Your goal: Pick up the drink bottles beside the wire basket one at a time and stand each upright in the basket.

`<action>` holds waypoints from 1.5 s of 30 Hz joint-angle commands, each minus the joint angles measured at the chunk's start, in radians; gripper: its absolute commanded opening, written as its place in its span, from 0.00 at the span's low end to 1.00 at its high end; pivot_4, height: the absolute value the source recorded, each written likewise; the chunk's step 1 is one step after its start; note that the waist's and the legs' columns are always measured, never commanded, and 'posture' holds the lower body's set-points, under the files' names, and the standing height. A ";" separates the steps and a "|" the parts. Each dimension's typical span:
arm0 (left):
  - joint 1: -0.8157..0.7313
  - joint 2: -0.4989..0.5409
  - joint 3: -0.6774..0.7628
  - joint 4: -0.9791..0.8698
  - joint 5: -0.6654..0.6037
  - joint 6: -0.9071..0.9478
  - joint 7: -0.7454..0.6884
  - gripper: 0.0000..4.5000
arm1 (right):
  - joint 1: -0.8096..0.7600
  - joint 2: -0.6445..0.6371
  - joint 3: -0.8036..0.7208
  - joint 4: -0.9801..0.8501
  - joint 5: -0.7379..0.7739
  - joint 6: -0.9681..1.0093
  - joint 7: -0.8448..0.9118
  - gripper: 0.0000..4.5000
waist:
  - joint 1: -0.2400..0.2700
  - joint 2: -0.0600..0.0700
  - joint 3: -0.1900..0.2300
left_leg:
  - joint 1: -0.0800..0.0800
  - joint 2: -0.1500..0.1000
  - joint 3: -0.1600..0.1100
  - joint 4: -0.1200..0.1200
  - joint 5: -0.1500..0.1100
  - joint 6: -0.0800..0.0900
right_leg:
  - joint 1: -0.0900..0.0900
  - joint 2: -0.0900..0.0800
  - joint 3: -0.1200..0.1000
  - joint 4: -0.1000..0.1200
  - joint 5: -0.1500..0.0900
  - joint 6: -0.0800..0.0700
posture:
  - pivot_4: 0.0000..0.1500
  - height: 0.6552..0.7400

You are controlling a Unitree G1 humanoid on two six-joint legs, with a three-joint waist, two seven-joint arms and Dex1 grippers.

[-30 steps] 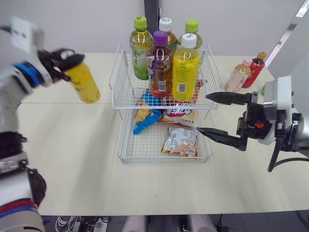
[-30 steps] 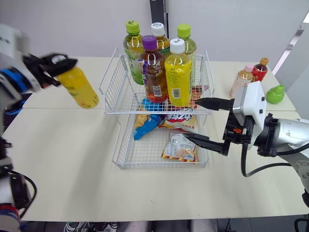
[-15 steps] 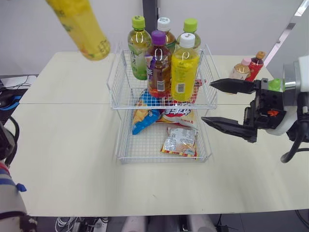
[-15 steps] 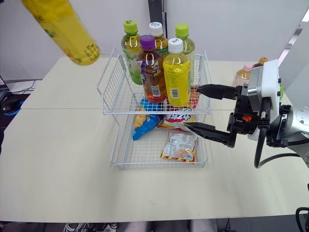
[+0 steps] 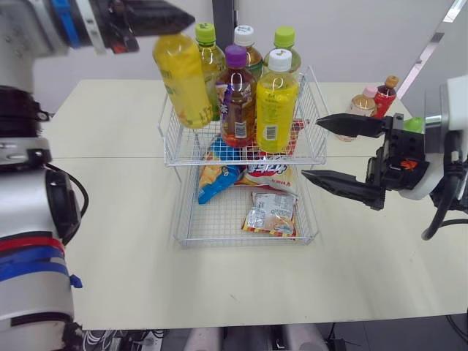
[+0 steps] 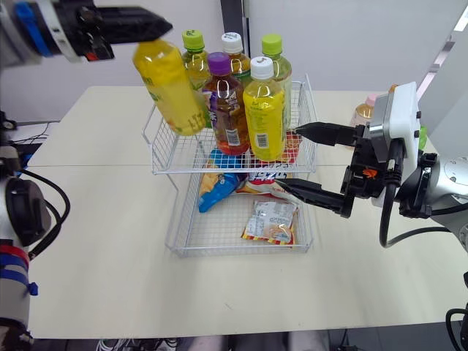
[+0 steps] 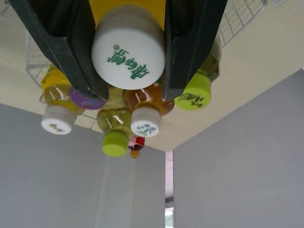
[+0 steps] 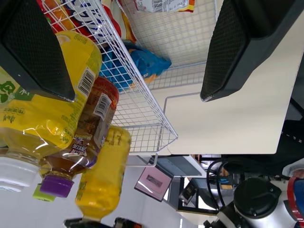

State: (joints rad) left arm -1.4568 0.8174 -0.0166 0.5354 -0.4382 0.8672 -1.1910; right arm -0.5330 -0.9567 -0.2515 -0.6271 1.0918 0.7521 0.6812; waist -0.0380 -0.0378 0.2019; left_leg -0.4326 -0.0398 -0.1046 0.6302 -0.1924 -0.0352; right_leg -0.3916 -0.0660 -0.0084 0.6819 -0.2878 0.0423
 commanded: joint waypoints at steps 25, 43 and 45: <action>0.031 0.018 0.022 -0.051 0.048 -0.137 -0.111 0.99 | 0.022 -0.026 -0.050 -0.008 -0.029 -0.023 0.031 1.00 | 0.001 0.000 0.000 | 0.000 0.000 0.000 0.001 0.000 0.000 | 0.001 0.000 0.000 0.000 0.000 0.000 | 1.00 0.97; 0.220 0.362 0.206 -0.103 0.090 -0.123 0.021 0.99 | -0.086 -0.172 -0.152 0.170 -0.070 0.009 0.065 1.00 | -0.009 0.002 -0.001 | 0.001 0.000 0.001 0.000 0.000 0.000 | 0.001 0.000 0.000 0.000 0.000 0.000 | 1.00 0.97; 0.348 0.374 0.266 -0.135 0.097 -0.170 0.062 0.99 | -0.066 -0.190 -0.157 0.210 -0.127 -0.015 0.087 1.00 | -0.009 0.002 -0.001 | 0.002 0.000 0.001 0.000 0.000 0.000 | 0.002 0.000 0.001 0.001 0.000 0.000 | 1.00 0.97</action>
State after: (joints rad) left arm -1.1452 1.1727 0.1944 0.4379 -0.3486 0.7432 -1.1620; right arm -0.6004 -1.1269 -0.3715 -0.4380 1.0109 0.7710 0.7482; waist -0.0472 -0.0361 0.2012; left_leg -0.4302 -0.0396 -0.1030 0.6301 -0.1924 -0.0350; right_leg -0.3900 -0.0662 -0.0076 0.6825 -0.2879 0.0424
